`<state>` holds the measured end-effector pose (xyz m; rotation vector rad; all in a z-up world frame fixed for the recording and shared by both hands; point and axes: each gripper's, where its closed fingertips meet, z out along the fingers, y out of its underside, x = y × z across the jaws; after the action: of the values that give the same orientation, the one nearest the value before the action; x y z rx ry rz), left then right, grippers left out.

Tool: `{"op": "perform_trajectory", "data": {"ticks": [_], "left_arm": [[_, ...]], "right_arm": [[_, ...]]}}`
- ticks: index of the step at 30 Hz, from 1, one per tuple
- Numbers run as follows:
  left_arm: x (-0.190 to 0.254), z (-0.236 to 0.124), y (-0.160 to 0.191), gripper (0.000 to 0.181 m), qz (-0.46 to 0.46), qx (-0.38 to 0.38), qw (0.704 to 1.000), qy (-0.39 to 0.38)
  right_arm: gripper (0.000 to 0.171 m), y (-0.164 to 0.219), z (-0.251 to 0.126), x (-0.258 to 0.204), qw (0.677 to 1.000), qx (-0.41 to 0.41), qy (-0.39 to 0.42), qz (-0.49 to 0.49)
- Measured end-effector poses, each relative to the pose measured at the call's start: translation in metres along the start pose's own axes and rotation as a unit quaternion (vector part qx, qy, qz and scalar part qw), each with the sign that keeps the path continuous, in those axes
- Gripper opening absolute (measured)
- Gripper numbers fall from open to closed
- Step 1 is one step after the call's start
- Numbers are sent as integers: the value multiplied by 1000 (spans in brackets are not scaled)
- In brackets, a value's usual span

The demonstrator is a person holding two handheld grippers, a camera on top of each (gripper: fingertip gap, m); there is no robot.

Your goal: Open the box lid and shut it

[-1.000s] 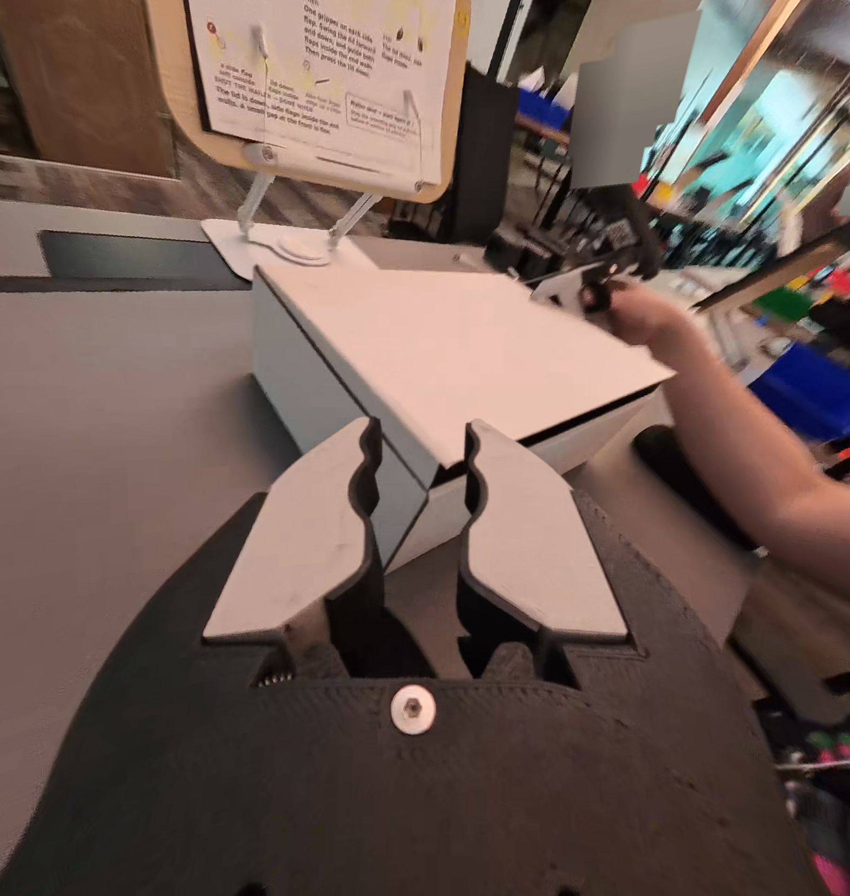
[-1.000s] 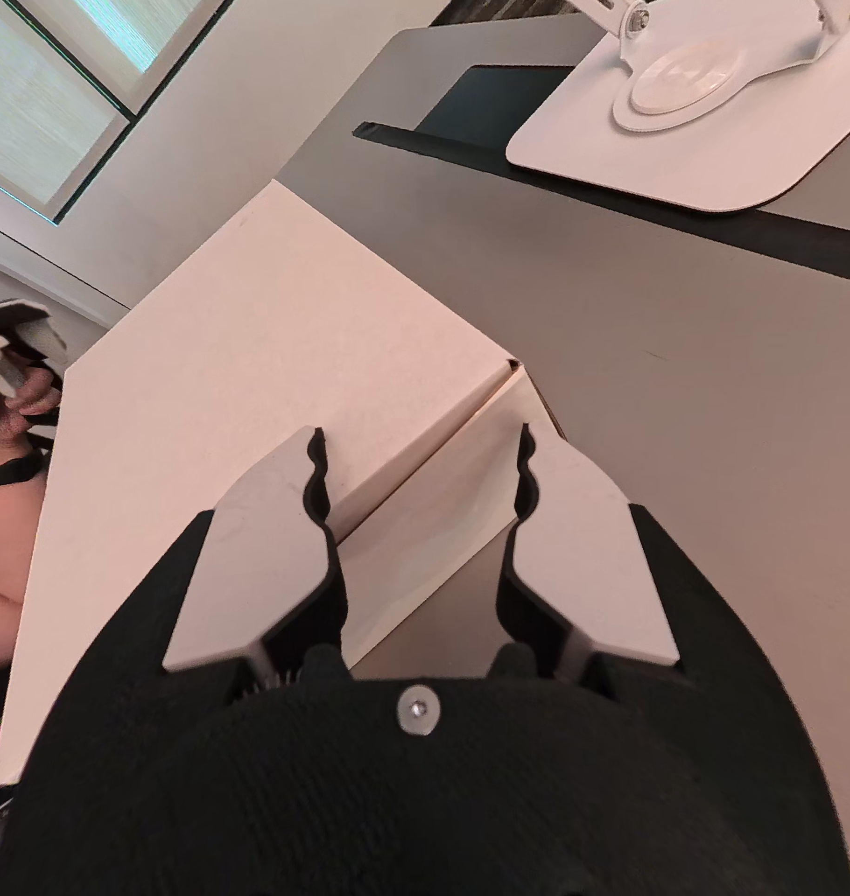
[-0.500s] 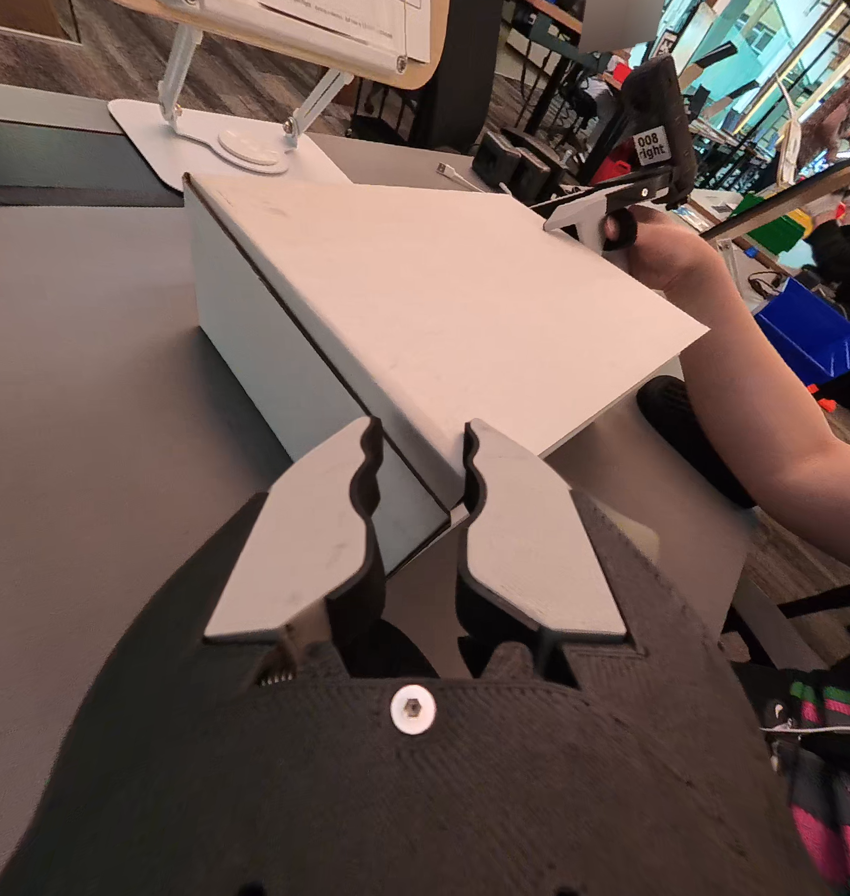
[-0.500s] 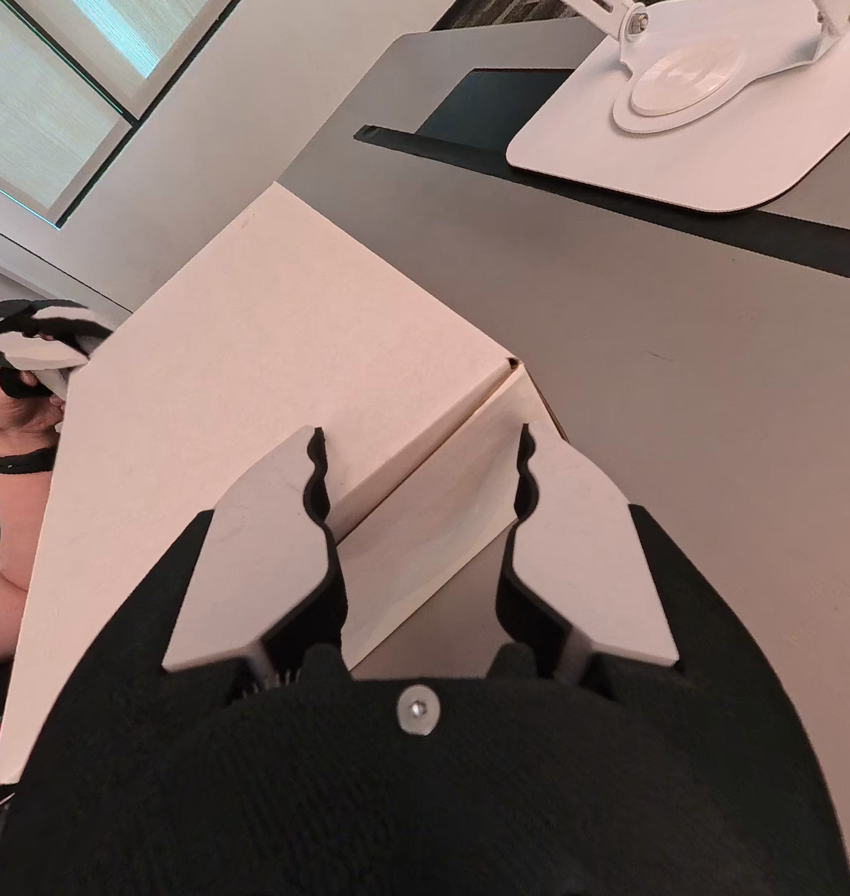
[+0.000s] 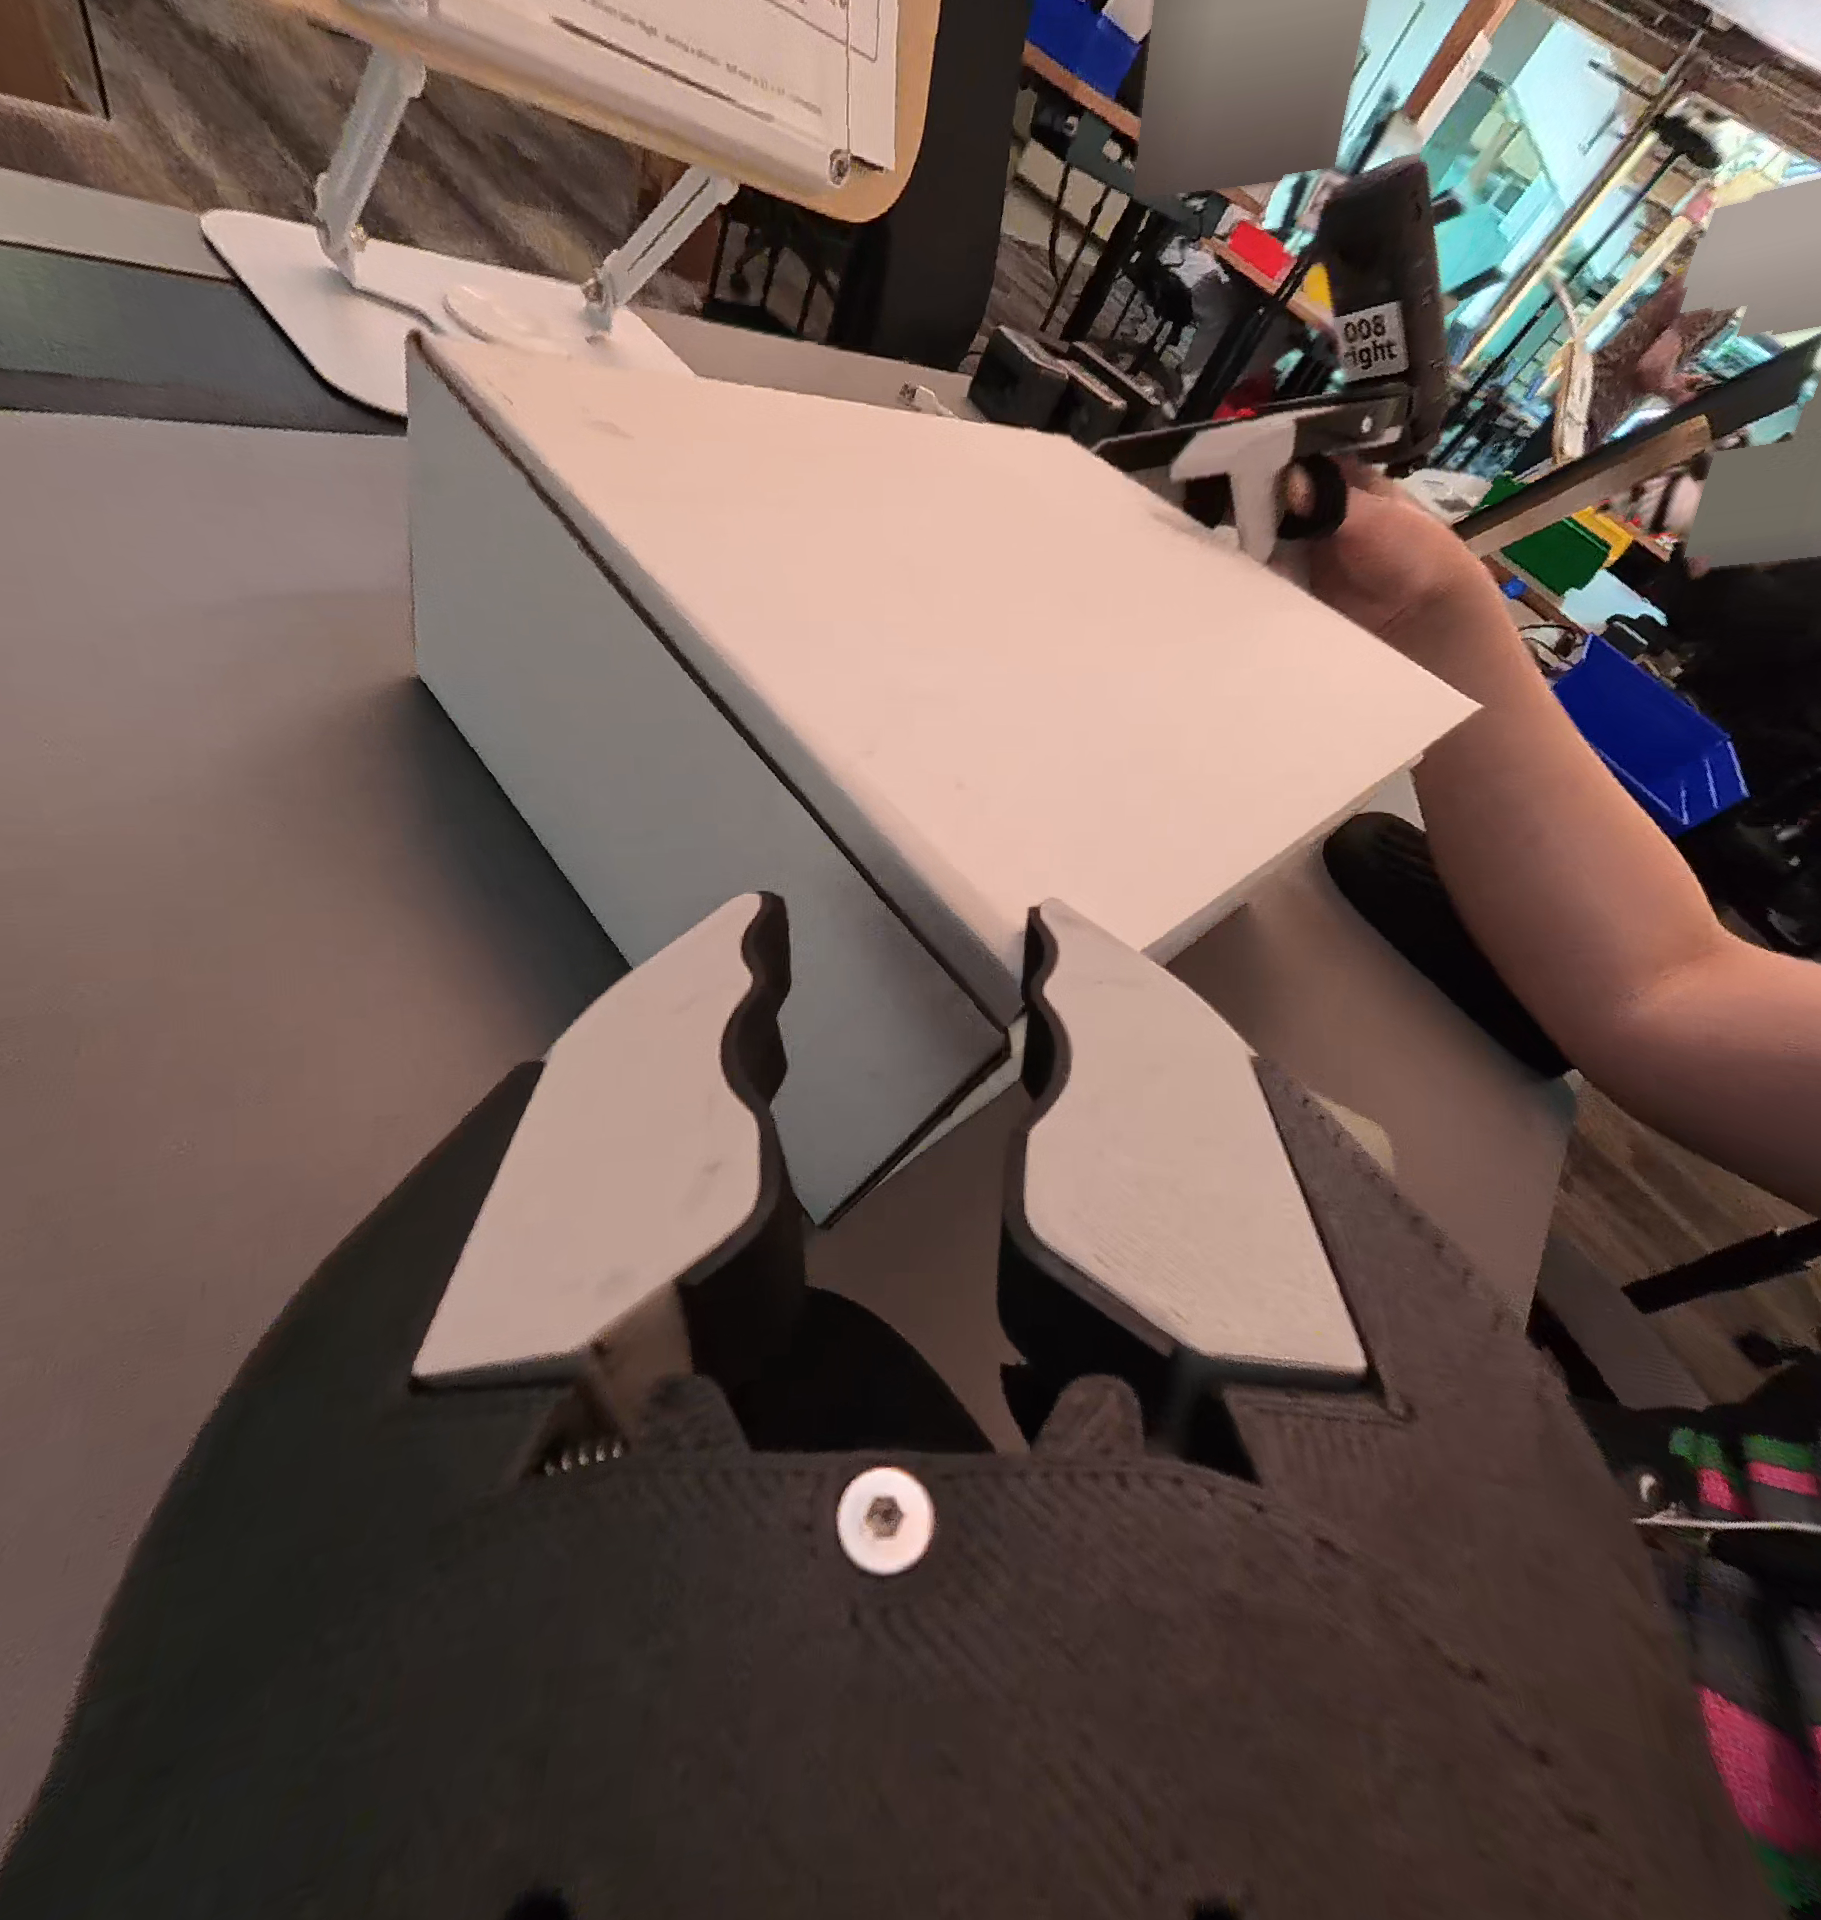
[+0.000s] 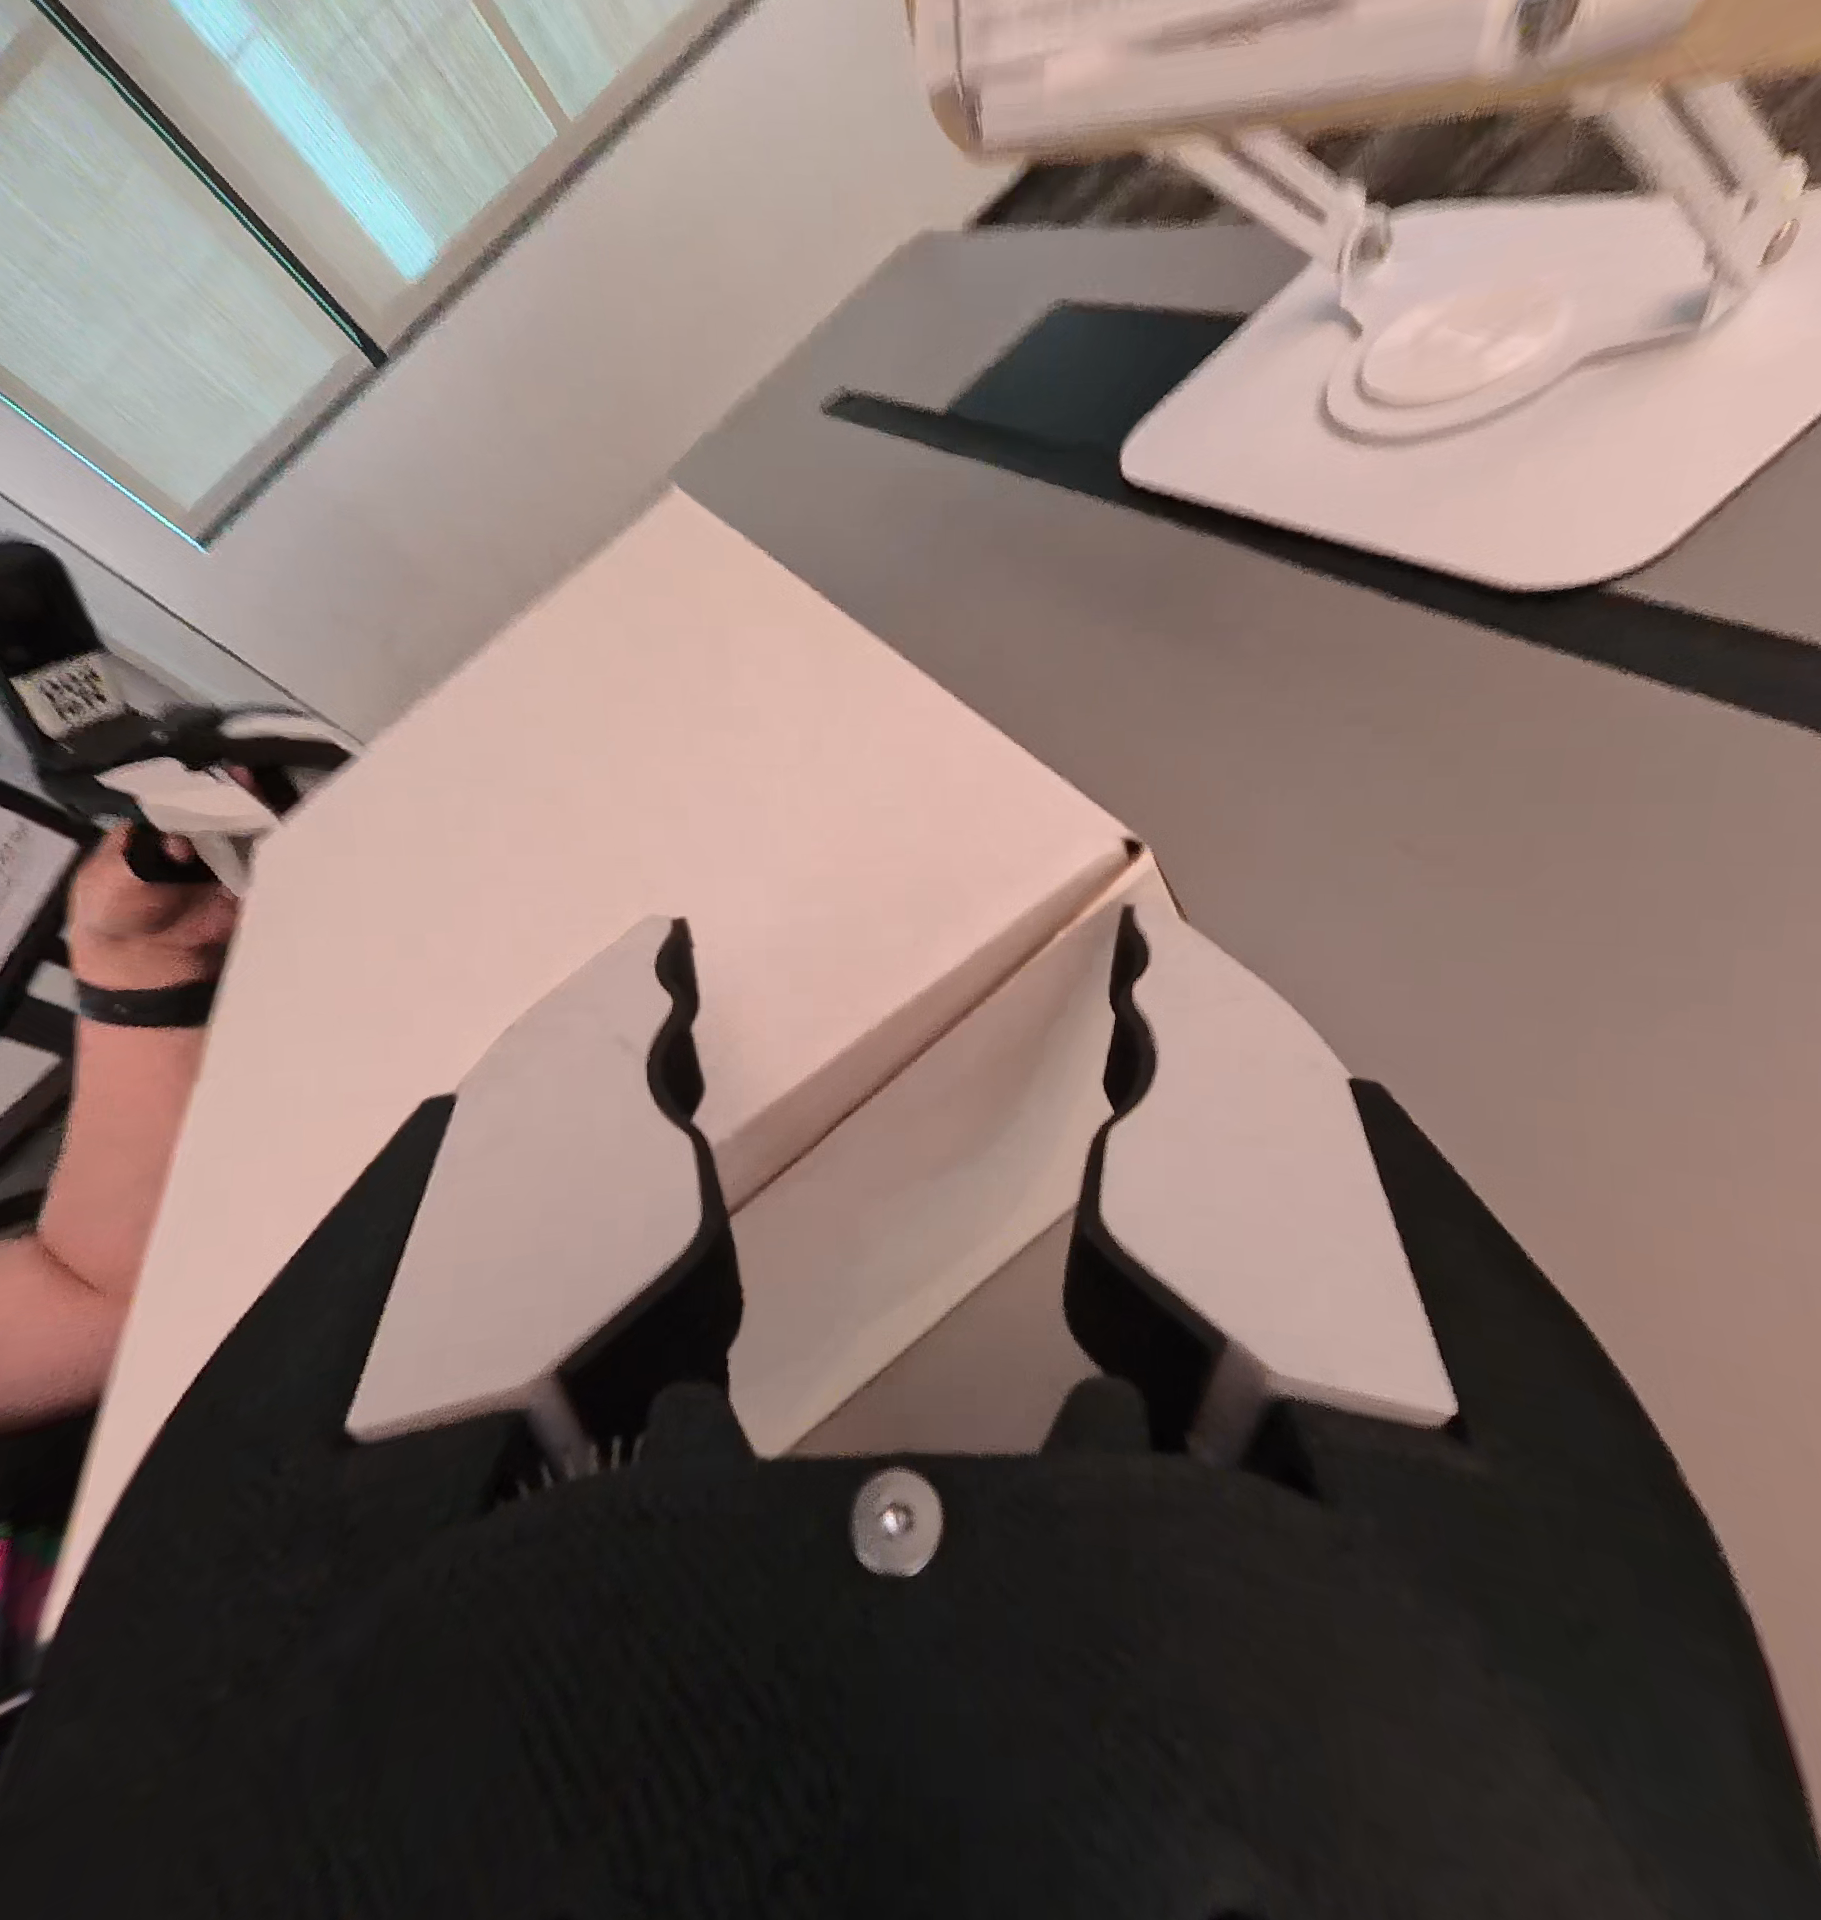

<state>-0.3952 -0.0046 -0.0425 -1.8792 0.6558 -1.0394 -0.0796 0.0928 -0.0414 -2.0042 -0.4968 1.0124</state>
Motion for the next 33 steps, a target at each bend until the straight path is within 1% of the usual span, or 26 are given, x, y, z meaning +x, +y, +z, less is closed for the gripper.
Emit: {"op": "perform_trajectory", "data": {"ticks": [3,6,9,12,14,16,18,21,23,24,25,27,29,31,33], "left_arm": [[5,-3,4,45,2,11,1000,24],[8,-8,5,46,9,23,999,36],[10,-11,7,46,22,31,998,44],[18,-10,14,47,26,29,996,75],[24,-6,23,52,40,11,995,93],[27,-1,33,55,63,-12,994,91],[30,4,38,61,95,-24,992,82],[30,7,39,61,127,-27,990,61],[33,10,39,61,122,-27,990,62],[36,12,39,62,120,-27,990,66],[40,14,41,62,121,-30,990,72],[53,21,45,65,138,-42,986,87],[69,29,53,64,168,-61,978,106],[82,35,60,63,195,-85,970,123],[80,37,64,64,213,-106,965,111]], "right_arm": [[77,-19,-23,-10,998,68,6,-5],[78,-24,-49,-25,989,122,46,-65],[77,-12,-73,-48,972,154,94,-152],[77,13,-79,-69,960,139,111,-215],[77,30,-75,-83,966,132,83,-208],[77,44,-71,-95,974,136,40,-177],[77,50,-72,-102,975,154,29,-157],[76,48,-82,-107,960,199,90,-177],[71,42,-92,-125,938,238,137,-213],[68,41,-93,-141,929,253,145,-226],[68,41,-90,-159,925,261,141,-237],[66,50,-68,-198,928,241,105,-264],[66,69,-33,-230,939,183,55,-287],[67,86,-2,-251,944,129,19,-302],[66,98,21,-269,946,102,-9,-307]]}}
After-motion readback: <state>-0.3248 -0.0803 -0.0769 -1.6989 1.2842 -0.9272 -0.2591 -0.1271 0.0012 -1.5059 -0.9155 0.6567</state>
